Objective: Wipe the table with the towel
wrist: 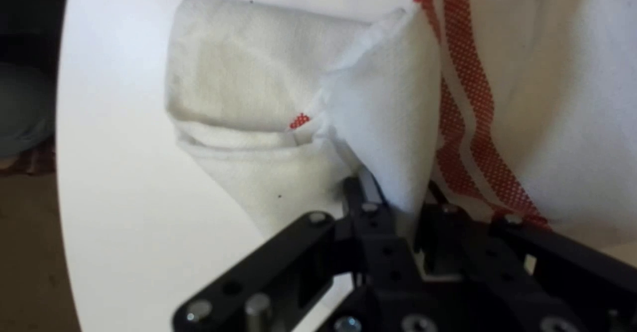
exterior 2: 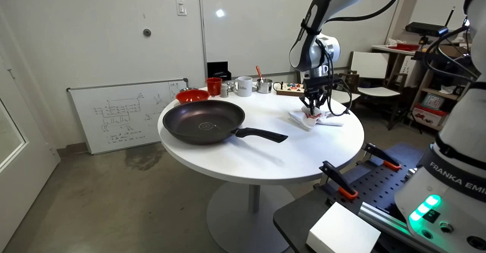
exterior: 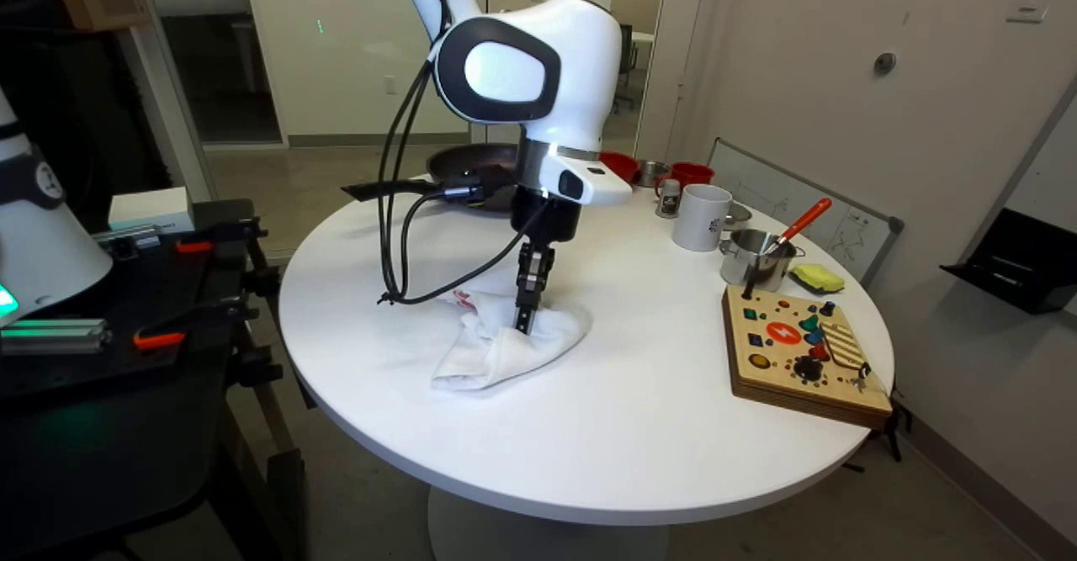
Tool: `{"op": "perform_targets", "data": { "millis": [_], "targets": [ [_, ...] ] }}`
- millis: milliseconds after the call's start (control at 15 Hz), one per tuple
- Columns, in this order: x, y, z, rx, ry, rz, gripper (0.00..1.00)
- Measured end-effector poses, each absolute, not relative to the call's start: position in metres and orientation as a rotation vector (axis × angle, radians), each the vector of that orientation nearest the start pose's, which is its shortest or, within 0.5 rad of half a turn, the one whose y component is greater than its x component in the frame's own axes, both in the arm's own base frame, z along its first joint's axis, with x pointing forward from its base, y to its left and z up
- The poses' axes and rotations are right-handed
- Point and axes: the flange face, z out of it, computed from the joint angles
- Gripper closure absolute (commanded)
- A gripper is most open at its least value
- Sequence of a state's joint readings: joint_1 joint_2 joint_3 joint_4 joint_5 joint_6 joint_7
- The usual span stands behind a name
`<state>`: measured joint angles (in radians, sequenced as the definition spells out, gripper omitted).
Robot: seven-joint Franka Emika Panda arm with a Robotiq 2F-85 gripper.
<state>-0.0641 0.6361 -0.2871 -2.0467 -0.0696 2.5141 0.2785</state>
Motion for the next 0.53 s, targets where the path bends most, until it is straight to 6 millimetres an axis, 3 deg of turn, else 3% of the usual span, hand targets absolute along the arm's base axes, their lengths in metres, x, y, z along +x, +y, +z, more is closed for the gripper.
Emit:
{"op": "perform_targets", "data": {
  "millis": [267, 533],
  "targets": [
    [0.526, -0.234, 0.122, -3.198, 1.049, 0.362, 0.93],
    [0.531, -0.242, 0.12, -3.186, 1.063, 0.432, 0.93]
  ]
}}
